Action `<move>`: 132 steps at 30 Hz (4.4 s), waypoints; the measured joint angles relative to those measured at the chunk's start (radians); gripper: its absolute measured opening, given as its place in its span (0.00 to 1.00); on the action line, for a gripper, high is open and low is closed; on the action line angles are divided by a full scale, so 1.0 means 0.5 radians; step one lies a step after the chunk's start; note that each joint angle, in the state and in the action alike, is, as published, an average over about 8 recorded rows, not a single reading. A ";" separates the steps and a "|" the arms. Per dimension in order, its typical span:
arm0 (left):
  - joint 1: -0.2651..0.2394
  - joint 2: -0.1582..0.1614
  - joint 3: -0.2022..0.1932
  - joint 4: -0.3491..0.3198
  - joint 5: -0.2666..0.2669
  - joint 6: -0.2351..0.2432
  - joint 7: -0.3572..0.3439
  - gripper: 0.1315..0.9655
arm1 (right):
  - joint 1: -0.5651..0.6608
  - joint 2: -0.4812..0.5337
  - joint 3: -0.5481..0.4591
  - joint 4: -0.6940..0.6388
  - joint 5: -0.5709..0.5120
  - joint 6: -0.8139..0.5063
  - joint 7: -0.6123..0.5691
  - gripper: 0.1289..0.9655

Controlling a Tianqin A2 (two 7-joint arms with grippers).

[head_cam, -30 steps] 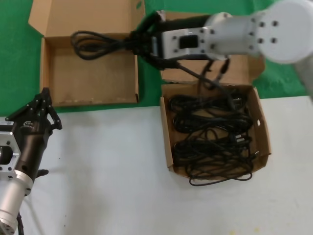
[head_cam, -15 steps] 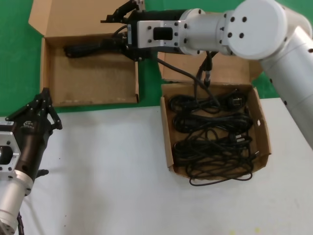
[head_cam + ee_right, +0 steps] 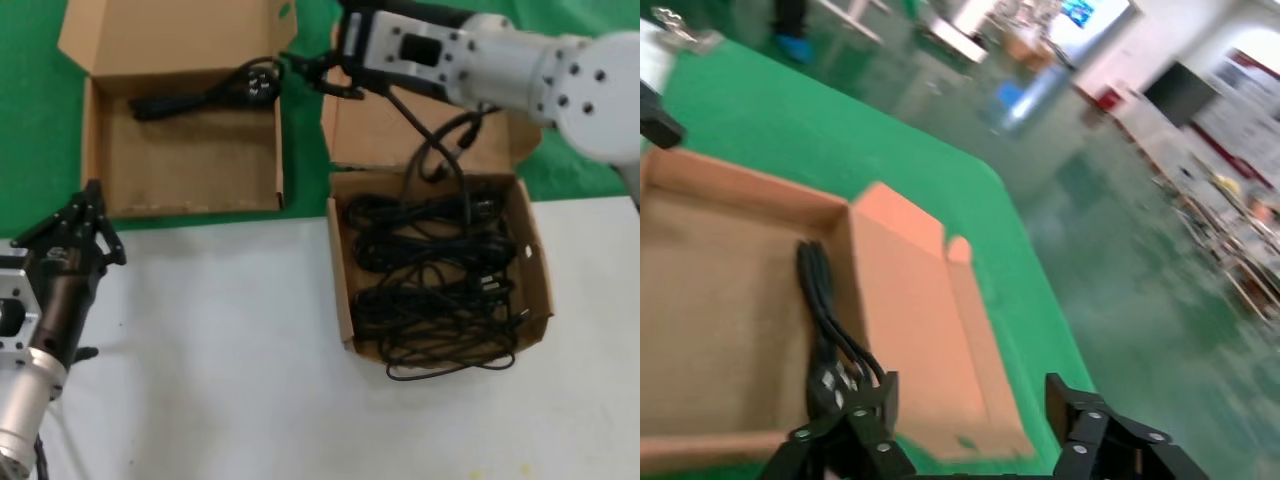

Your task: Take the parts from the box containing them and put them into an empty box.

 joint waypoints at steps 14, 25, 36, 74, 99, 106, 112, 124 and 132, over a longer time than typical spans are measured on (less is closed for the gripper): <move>0.000 0.000 0.000 0.000 0.000 0.000 0.000 0.02 | -0.570 0.257 0.437 0.512 -0.070 0.249 0.211 0.68; 0.000 0.000 0.000 0.000 -0.001 0.000 0.000 0.03 | -0.728 0.291 0.540 0.621 -0.021 0.317 0.230 0.89; 0.001 -0.001 0.000 0.003 -0.006 -0.003 0.002 0.13 | -0.892 0.269 0.582 0.633 0.168 0.441 0.207 0.99; 0.005 -0.003 0.002 0.012 -0.026 -0.016 0.009 0.90 | -1.565 0.179 0.756 0.681 0.940 0.947 0.118 1.00; 0.007 -0.004 0.002 0.017 -0.038 -0.023 0.013 1.00 | -1.973 0.124 0.862 0.710 1.409 1.254 0.064 1.00; 0.007 -0.004 0.002 0.017 -0.038 -0.024 0.013 1.00 | -1.983 0.123 0.865 0.711 1.420 1.261 0.062 1.00; 0.007 -0.004 0.002 0.017 -0.038 -0.024 0.013 1.00 | -1.983 0.123 0.865 0.711 1.420 1.261 0.062 1.00; 0.007 -0.004 0.002 0.017 -0.038 -0.024 0.013 1.00 | -1.983 0.123 0.865 0.711 1.420 1.261 0.062 1.00; 0.007 -0.004 0.002 0.017 -0.038 -0.024 0.013 1.00 | -1.983 0.123 0.865 0.711 1.420 1.261 0.062 1.00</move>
